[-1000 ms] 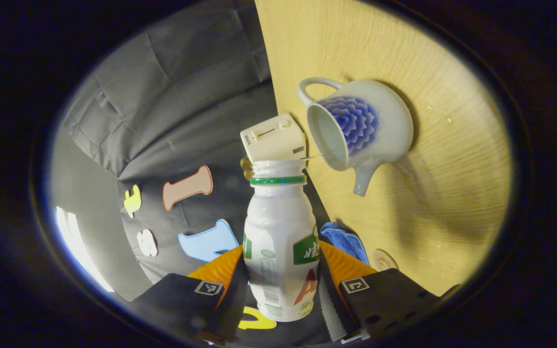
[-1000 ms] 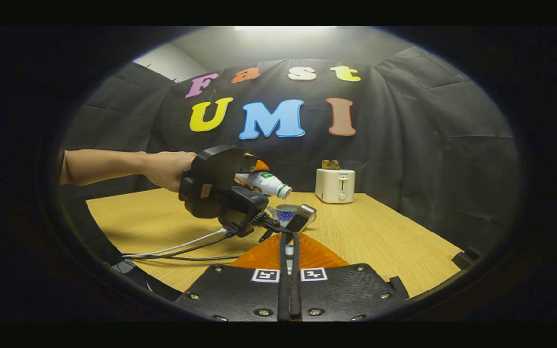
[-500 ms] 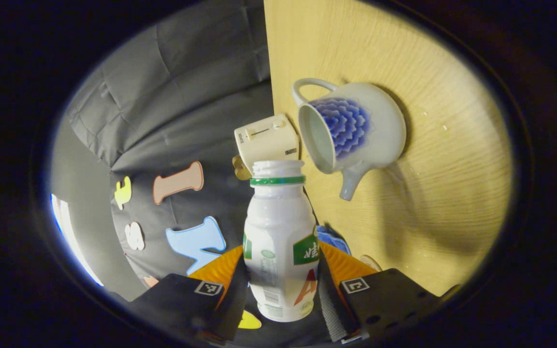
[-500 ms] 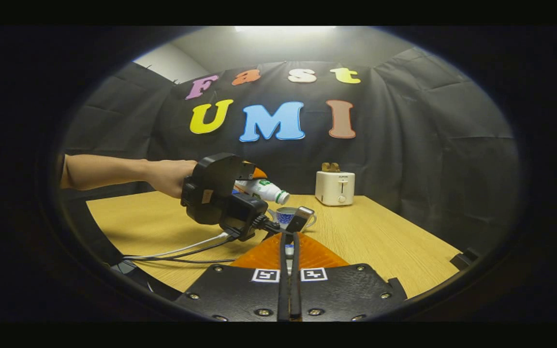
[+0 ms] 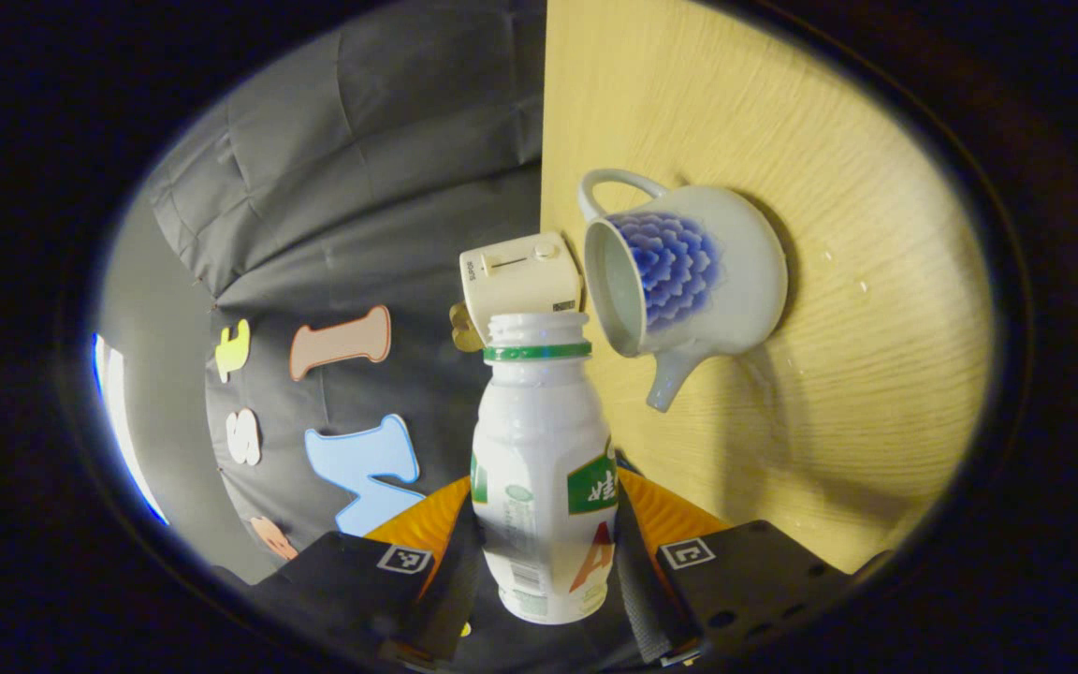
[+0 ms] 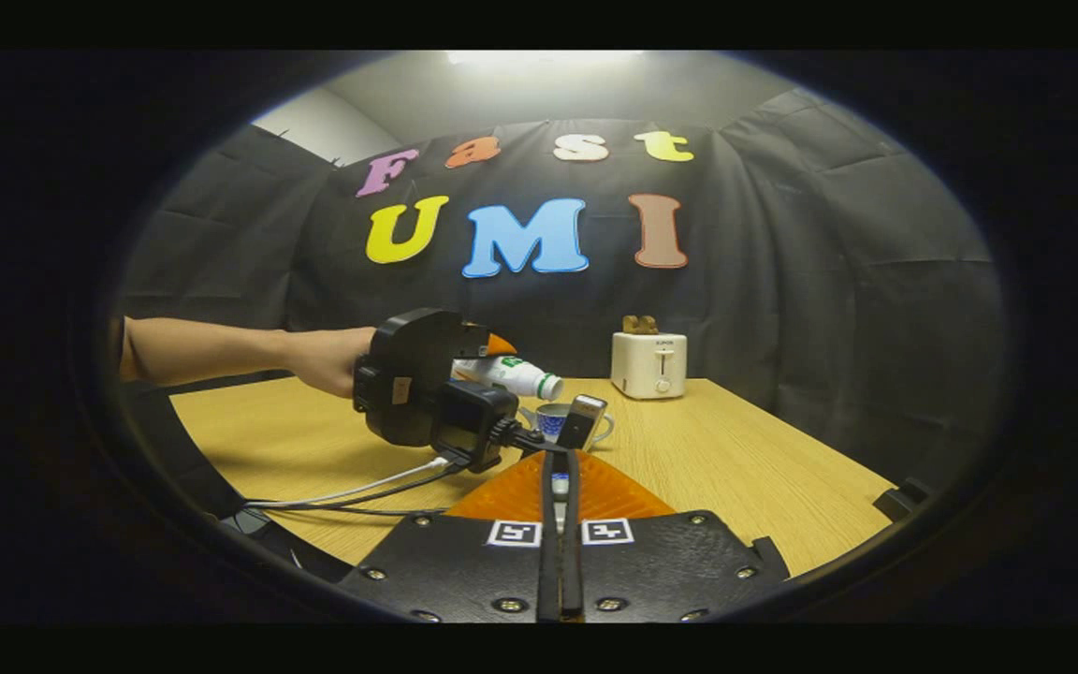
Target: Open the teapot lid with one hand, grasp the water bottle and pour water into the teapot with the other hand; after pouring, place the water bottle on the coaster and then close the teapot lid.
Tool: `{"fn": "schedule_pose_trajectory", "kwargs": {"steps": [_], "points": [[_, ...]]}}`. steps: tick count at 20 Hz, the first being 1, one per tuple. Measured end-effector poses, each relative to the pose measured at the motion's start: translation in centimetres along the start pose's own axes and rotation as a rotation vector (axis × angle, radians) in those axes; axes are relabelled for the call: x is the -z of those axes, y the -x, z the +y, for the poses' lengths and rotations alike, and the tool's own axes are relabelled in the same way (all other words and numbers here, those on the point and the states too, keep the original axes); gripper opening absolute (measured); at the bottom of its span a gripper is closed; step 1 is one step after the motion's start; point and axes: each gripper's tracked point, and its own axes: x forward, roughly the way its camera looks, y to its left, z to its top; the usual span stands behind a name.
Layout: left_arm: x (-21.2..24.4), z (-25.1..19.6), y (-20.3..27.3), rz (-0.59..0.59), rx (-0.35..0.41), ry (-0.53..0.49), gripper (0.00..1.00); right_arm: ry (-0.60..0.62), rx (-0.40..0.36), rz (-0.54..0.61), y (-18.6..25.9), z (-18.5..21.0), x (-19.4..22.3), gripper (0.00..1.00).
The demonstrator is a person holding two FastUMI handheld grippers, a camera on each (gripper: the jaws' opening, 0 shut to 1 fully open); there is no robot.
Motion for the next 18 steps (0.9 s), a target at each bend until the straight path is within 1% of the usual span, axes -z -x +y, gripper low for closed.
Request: {"fn": "schedule_pose_trajectory", "kwargs": {"steps": [1, 2, 5, 8, 9, 10, 11, 12, 15, 16, 17, 18], "points": [[0.0, 0.0, 0.0, -0.007, -0.005, 0.032, 0.74, -0.001, 0.001, -0.005, 0.1, -0.1, -0.1, 0.18], [0.2, 0.0, 0.0, -0.011, -0.012, 0.073, 0.79, -0.005, 0.001, -0.012, 0.2, -0.1, -0.4, 0.01], [1.8, 0.2, 0.6, -0.001, -0.033, 0.223, 0.79, -0.008, 0.001, -0.028, 0.3, -0.2, -1.0, 0.01], [4.2, 0.2, 1.6, 0.019, -0.055, 0.42, 0.79, -0.008, 0.003, -0.016, -0.3, -0.7, -0.9, 0.01], [4.9, 0.6, 2.0, 0.026, -0.078, 0.473, 0.79, -0.014, 0.0, -0.007, -0.7, -0.7, -0.7, 0.0], [5.9, 1.1, 2.4, 0.038, -0.106, 0.522, 0.79, -0.023, -0.003, -0.002, -1.0, -0.7, -0.8, 0.01], [6.7, 1.4, 2.9, 0.044, -0.126, 0.561, 0.74, -0.027, -0.006, 0.001, -1.5, -0.7, -1.0, 0.01], [7.4, 1.5, 3.2, 0.049, -0.135, 0.607, 0.74, -0.027, -0.006, -0.003, -1.9, -0.8, -1.4, 0.0], [9.7, 1.7, 4.1, 0.067, -0.163, 0.749, 0.74, -0.012, -0.028, -0.028, -3.2, -0.5, -2.9, 0.01], [10.6, 1.9, 4.9, 0.074, -0.187, 0.797, 0.79, 0.005, -0.036, -0.033, -3.7, -0.3, -3.3, 0.01], [11.2, 1.9, 5.3, 0.08, -0.196, 0.85, 0.74, 0.014, -0.049, -0.039, -4.3, 0.0, -3.8, 0.01], [11.7, 1.8, 5.8, 0.078, -0.205, 0.902, 0.79, 0.015, -0.067, -0.049, -5.1, 0.5, -4.5, 0.0]]}}
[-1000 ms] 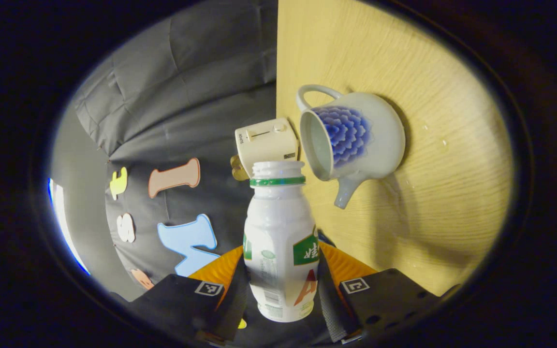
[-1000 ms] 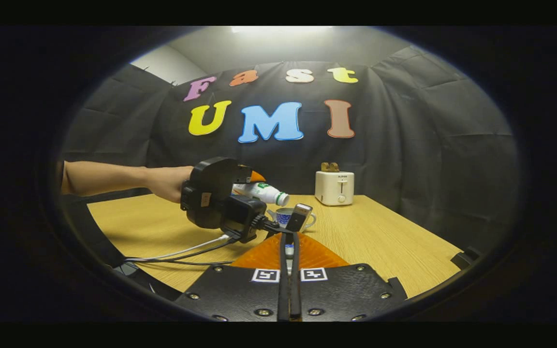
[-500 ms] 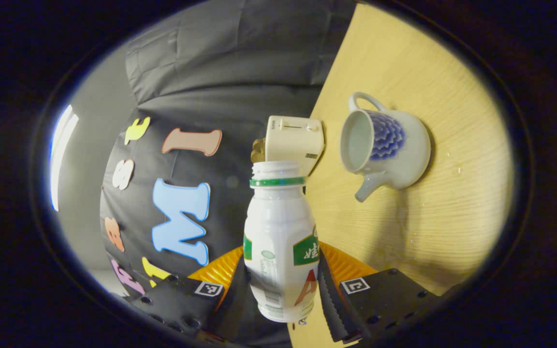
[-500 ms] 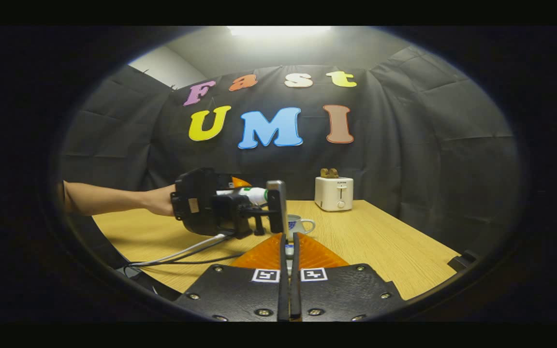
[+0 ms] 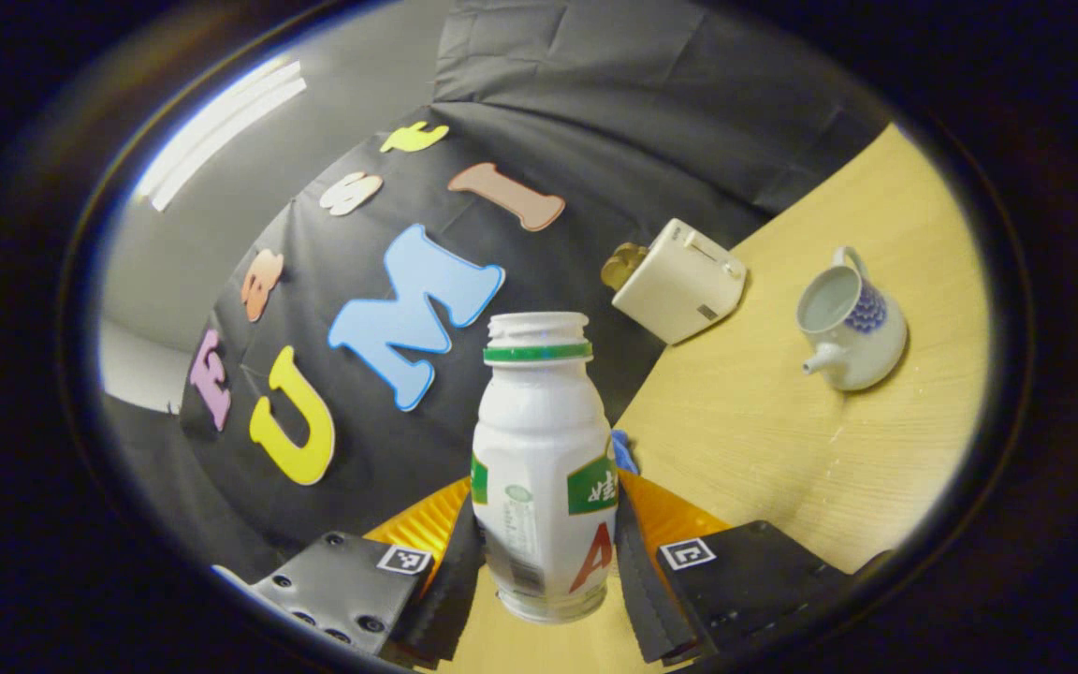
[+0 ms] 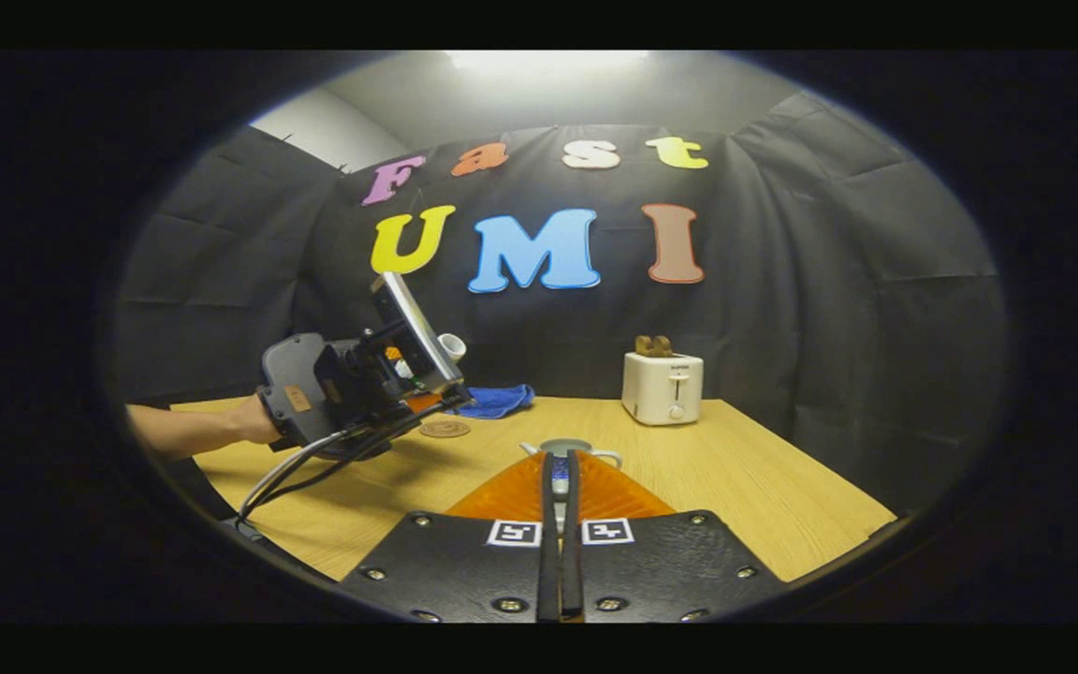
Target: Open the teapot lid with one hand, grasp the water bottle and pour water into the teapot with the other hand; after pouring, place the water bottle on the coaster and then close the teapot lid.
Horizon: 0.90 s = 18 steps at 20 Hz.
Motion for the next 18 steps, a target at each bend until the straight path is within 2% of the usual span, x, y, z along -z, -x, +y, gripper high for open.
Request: {"fn": "schedule_pose_trajectory", "kwargs": {"steps": [6, 7, 8, 11, 16, 18], "points": [[2.4, 2.2, 0.3, 0.034, -0.006, 0.211, 0.79, 0.019, -0.067, 0.006, -5.4, 2.1, -1.0, 0.01], [2.8, 2.7, 0.4, 0.042, -0.005, 0.248, 0.74, 0.017, -0.066, 0.009, -6.3, 2.1, -0.9, 0.01], [3.4, 3.1, 0.5, 0.055, -0.001, 0.288, 0.79, 0.018, -0.061, 0.014, -7.2, 1.8, -0.8, 0.01], [4.8, 4.3, 1.1, 0.08, -0.009, 0.43, 0.74, -0.003, -0.051, 0.022, -9.6, 0.8, -0.4, 0.01], [5.8, 5.4, 1.5, 0.101, -0.002, 0.58, 0.79, -0.017, 0.013, 0.045, -13.8, -1.8, 1.5, 0.01], [5.8, 5.7, 1.2, 0.11, 0.005, 0.641, 0.69, -0.027, 0.016, 0.081, -15.0, -1.9, 2.7, 0.0]]}}
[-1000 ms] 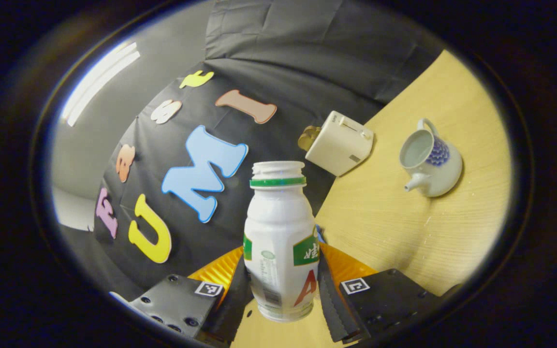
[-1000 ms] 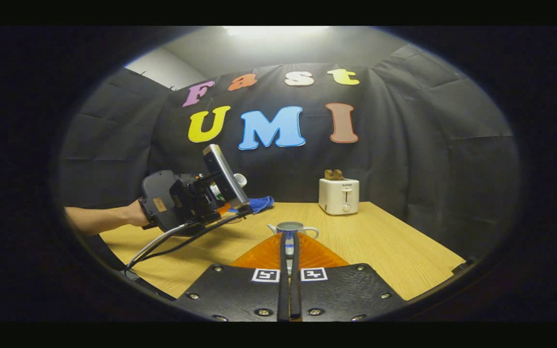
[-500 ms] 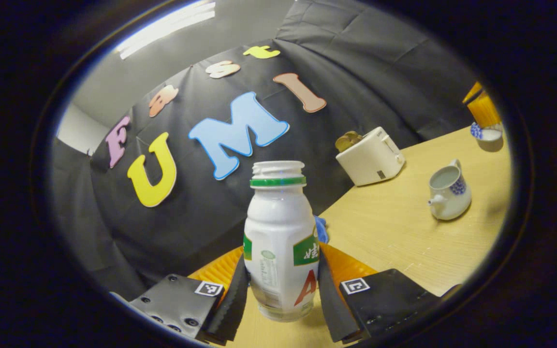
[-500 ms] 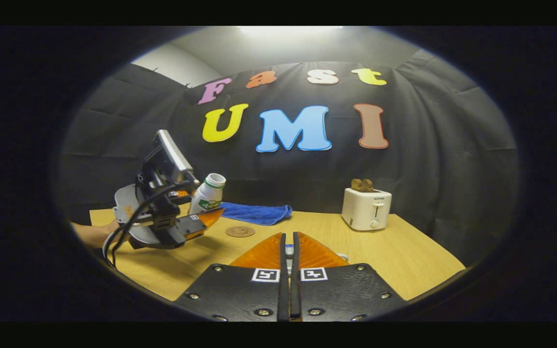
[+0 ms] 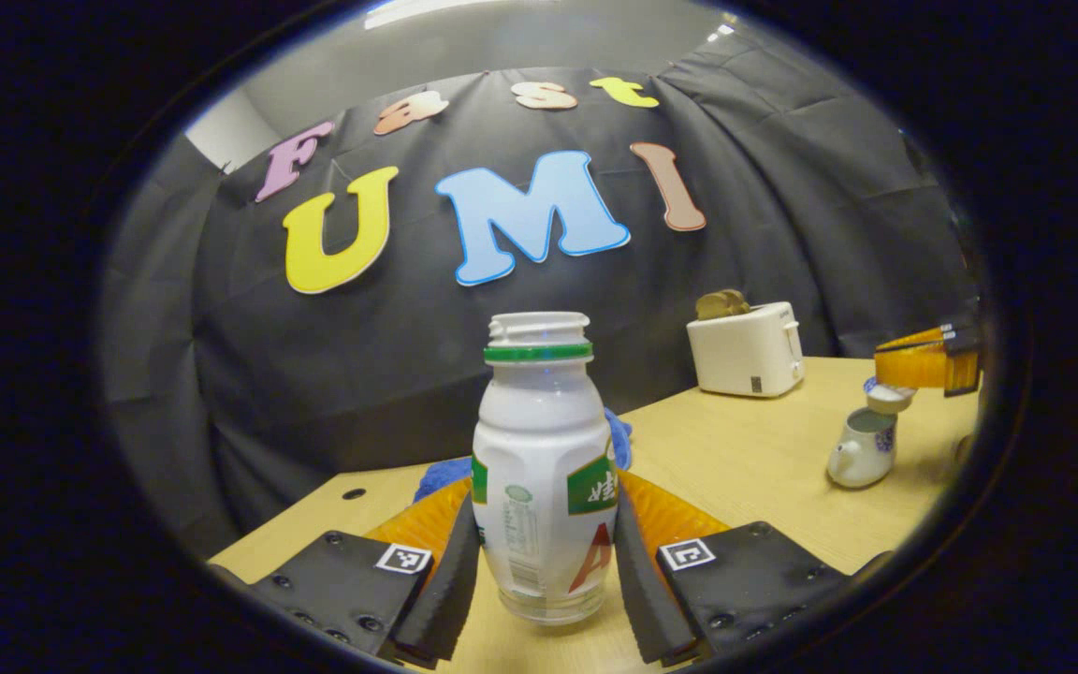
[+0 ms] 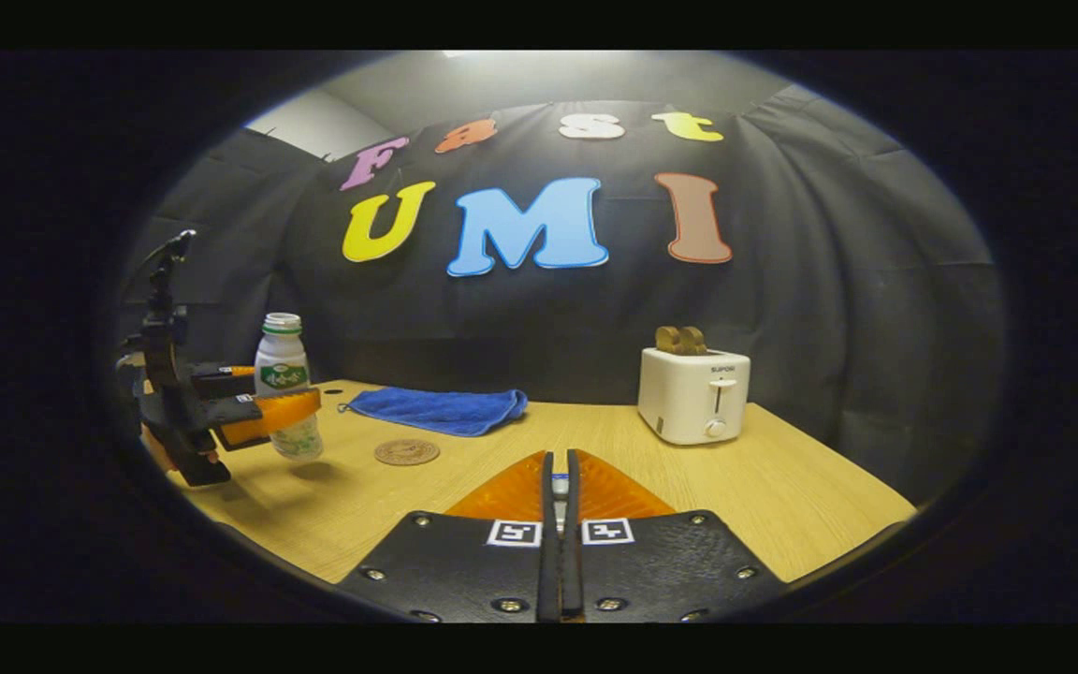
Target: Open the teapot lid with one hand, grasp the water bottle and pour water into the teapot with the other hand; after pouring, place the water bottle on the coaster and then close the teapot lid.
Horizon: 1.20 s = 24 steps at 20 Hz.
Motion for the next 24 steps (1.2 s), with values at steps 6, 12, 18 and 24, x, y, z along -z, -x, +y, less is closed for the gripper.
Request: {"fn": "schedule_pose_trajectory", "kwargs": {"steps": [6, 12, 18, 24], "points": [[0.7, 0.8, -1.3, 0.027, 0.024, 0.123, 0.78, 0.009, 0.009, 0.028, -0.9, -0.1, 0.8, 0.18], [0.4, 1.0, -1.6, 0.032, 0.019, 0.11, 0.78, 0.006, 0.02, 0.055, -1.2, 0.0, 1.5, 0.0], [-0.5, 0.7, -2.1, 0.016, 0.045, 0.14, 0.78, -0.018, 0.045, -0.014, 1.3, -0.9, -0.6, 0.6], [-0.8, -1.3, -5.7, 0.012, 0.128, 0.235, 0.69, -0.041, 0.025, -0.077, 5.2, 0.3, -2.3, 0.87]]}}
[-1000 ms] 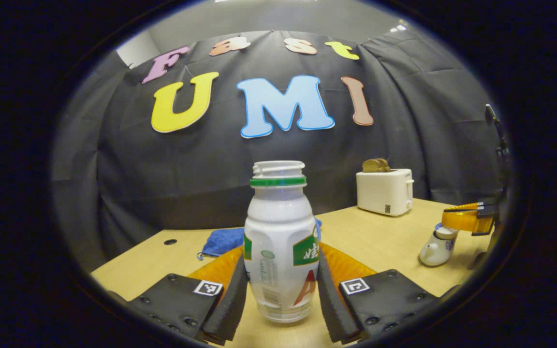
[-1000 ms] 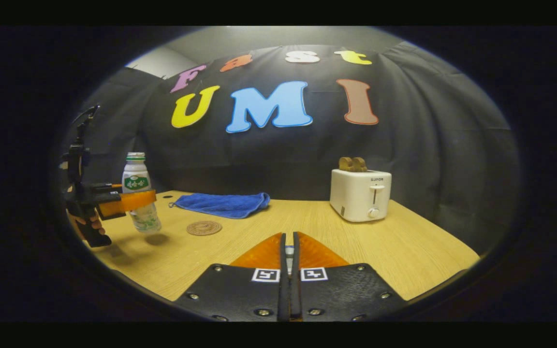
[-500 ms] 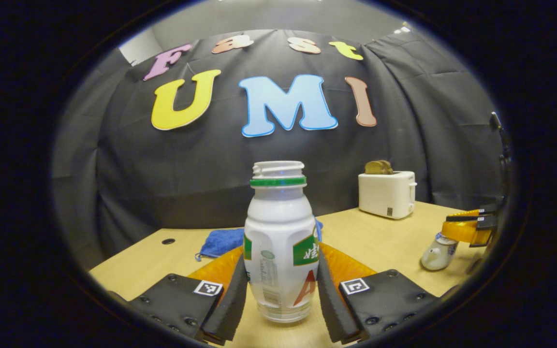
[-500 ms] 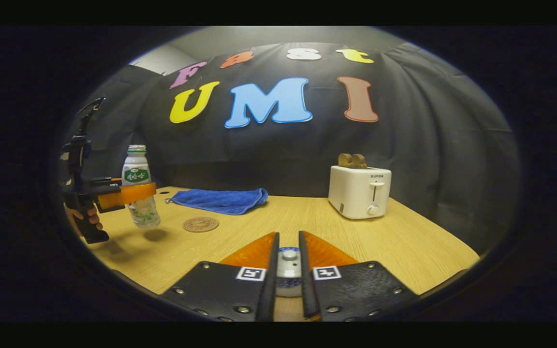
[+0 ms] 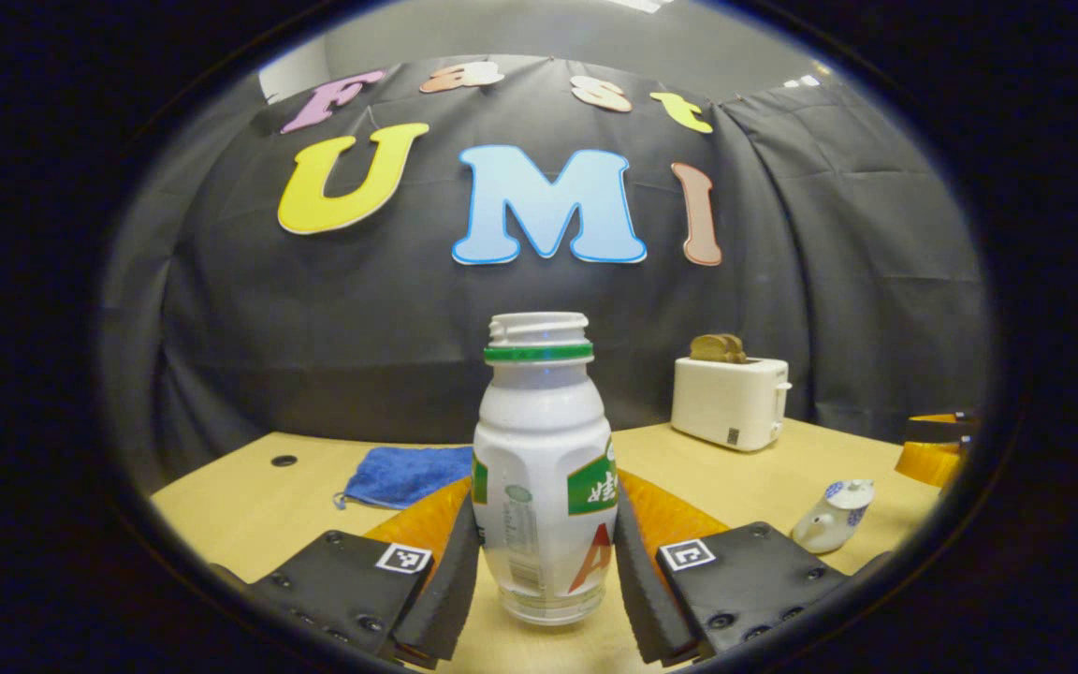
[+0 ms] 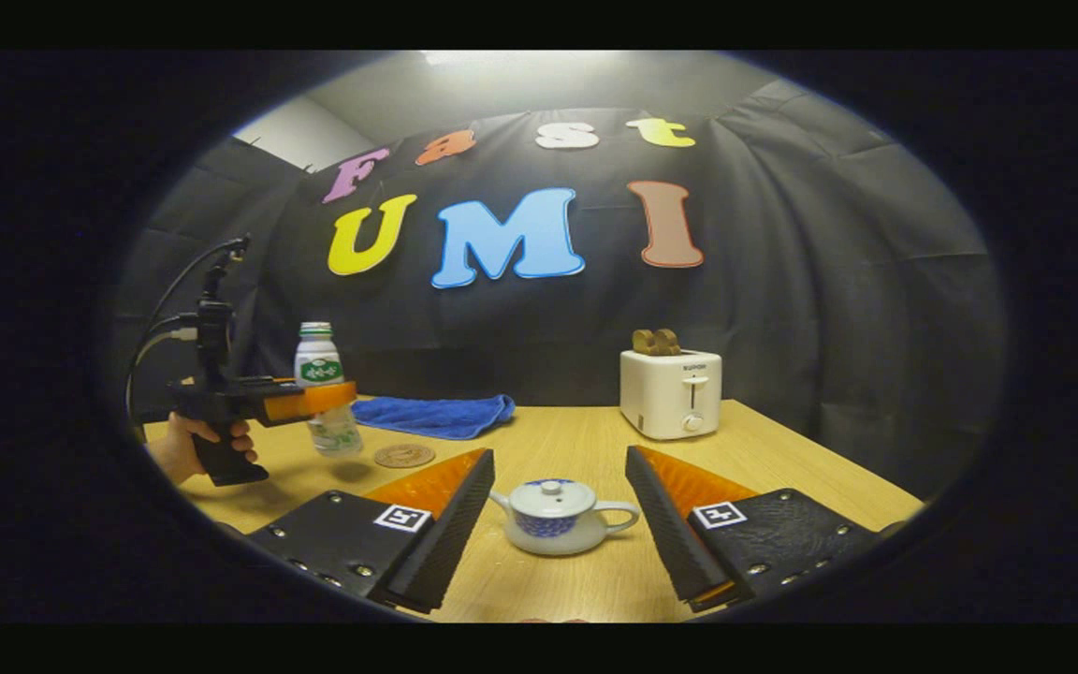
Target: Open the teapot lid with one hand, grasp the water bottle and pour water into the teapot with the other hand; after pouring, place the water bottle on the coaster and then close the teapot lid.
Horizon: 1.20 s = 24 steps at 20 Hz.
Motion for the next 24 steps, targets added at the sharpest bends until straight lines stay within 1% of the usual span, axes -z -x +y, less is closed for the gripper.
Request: {"fn": "schedule_pose_trajectory", "kwargs": {"steps": [2, 3, 4, 5, 6, 8, 9, 11, 12, 13, 14, 15, 16, 17, 19, 23, 24], "points": [[0.7, 0.6, -1.9, 0.014, -0.007, 0.003, 0.78, 0.03, -0.003, -0.012, 0.5, 0.0, -0.4, 0.87], [0.9, 0.9, -3.1, 0.023, -0.012, 0.006, 0.74, 0.044, 0.003, -0.016, 0.6, 0.0, -0.5, 0.87], [1.1, 1.0, -4.1, 0.026, -0.01, 0.02, 0.74, 0.046, 0.002, -0.018, 0.7, 0.0, -0.6, 0.7], [1.2, 0.9, -4.9, 0.025, -0.003, 0.035, 0.78, 0.038, -0.005, -0.02, 0.8, 0.2, -0.5, 0.87], [1.2, 1.0, -5.6, 0.022, -0.005, 0.043, 0.78, 0.029, -0.009, -0.022, 0.8, 0.3, -0.6, 0.87], [1.2, 1.0, -6.6, 0.013, -0.013, 0.031, 0.74, 0.023, -0.007, -0.022, 0.7, 0.0, -0.6, 0.86], [1.2, 1.0, -7.0, 0.006, -0.014, 0.014, 0.7, 0.021, -0.006, -0.024, 0.8, -0.1, -0.6, 0.87], [1.3, 0.4, -7.4, 0.002, -0.004, -0.011, 0.8, 0.017, -0.008, -0.025, 0.7, -0.1, -0.6, 0.87], [1.4, 0.1, -7.5, 0.004, 0.001, -0.017, 0.71, 0.017, -0.01, -0.021, 0.7, -0.1, -0.5, 0.86], [1.6, 0.1, -7.8, 0.004, -0.006, -0.033, 0.71, 0.017, -0.014, -0.021, 0.6, 0.0, -0.5, 0.86], [1.6, 0.2, -7.9, 0.006, -0.011, -0.048, 0.76, 0.018, -0.013, -0.021, 0.6, 0.0, -0.5, 0.7], [1.9, 0.0, -8.0, 0.01, -0.005, -0.054, 0.76, 0.016, -0.014, -0.021, 0.7, 0.0, -0.5, 0.87], [2.0, 0.0, -8.0, 0.013, -0.006, -0.053, 0.76, 0.014, -0.015, -0.024, 0.7, 0.0, -0.6, 0.7], [2.2, -0.1, -8.1, 0.019, 0.002, -0.051, 0.76, 0.015, -0.017, -0.028, 0.8, 0.0, -0.7, 0.86], [3.1, -0.2, -8.4, 0.034, 0.011, -0.047, 0.79, 0.02, -0.019, -0.03, 0.8, 0.1, -0.7, 0.86], [3.1, 0.5, -8.4, 0.034, -0.025, -0.094, 0.85, 0.016, -0.028, -0.028, 0.8, 0.4, -0.6, 0.86], [2.9, 0.4, -8.3, 0.032, -0.026, -0.102, 0.77, 0.015, -0.031, -0.027, 0.8, 0.4, -0.6, 0.86]]}}
